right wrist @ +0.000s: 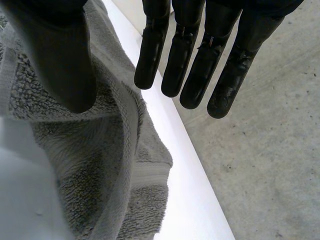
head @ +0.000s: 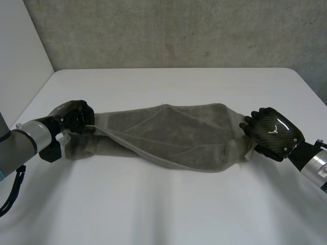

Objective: Fold the towel.

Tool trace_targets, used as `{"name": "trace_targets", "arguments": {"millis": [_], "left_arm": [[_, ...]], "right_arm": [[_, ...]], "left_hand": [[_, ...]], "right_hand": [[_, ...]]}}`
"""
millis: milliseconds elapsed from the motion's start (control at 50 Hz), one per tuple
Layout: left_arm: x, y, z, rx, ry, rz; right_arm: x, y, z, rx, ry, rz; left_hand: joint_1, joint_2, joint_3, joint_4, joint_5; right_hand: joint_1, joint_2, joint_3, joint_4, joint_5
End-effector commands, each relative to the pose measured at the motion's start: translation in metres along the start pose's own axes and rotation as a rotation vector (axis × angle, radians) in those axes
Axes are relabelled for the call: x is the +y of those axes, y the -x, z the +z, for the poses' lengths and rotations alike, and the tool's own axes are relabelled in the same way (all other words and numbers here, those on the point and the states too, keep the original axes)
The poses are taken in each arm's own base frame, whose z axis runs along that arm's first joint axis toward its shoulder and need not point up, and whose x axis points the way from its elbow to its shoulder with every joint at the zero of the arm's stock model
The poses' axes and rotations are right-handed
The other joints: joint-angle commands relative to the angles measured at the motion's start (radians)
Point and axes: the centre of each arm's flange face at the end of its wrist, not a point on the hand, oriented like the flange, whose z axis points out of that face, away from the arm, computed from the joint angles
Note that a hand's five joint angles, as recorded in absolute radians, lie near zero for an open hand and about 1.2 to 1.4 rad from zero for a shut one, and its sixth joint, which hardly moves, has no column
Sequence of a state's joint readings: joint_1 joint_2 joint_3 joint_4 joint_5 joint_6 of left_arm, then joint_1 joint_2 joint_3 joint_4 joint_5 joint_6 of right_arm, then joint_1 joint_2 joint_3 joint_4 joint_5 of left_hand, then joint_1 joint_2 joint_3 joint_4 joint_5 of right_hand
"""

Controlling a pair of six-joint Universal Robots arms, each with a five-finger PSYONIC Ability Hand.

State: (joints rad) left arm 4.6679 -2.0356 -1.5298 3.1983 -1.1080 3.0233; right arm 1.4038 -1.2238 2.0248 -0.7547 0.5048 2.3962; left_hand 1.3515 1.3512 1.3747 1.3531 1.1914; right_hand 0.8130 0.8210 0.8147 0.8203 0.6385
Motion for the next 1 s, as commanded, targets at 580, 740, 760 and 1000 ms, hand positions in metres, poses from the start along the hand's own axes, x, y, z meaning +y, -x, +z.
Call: {"name": "trace_targets", "arguments": {"millis": [580, 740, 760, 1000], "left_arm": [[0.000, 0.001, 0.000, -0.001, 0.003, -0.004], [-0.003, 0.000, -0.002, -0.004, -0.003, 0.000], [-0.004, -0.001, -0.003, -0.004, -0.003, 0.000], [-0.008, -0.008, -0.018, -0.005, 0.029, -0.001]], "right_arm": [[0.008, 0.014, -0.002, -0.025, 0.026, -0.068], [-0.033, -0.034, 0.001, 0.055, -0.009, 0.144], [-0.040, -0.048, 0.002, 0.095, -0.022, 0.202], [-0.078, -0.110, 0.001, 0.252, 0.013, 0.576]], "left_hand": [[0.045, 0.045, 0.022, 0.043, 0.030], [0.045, 0.045, 0.022, 0.043, 0.030], [0.045, 0.045, 0.022, 0.043, 0.030], [0.045, 0.045, 0.022, 0.043, 0.030]], "right_hand": [[0.583, 0.575, 0.582, 0.576, 0.583], [0.583, 0.575, 0.582, 0.576, 0.583], [0.583, 0.575, 0.582, 0.576, 0.583], [0.583, 0.575, 0.582, 0.576, 0.583]]}}
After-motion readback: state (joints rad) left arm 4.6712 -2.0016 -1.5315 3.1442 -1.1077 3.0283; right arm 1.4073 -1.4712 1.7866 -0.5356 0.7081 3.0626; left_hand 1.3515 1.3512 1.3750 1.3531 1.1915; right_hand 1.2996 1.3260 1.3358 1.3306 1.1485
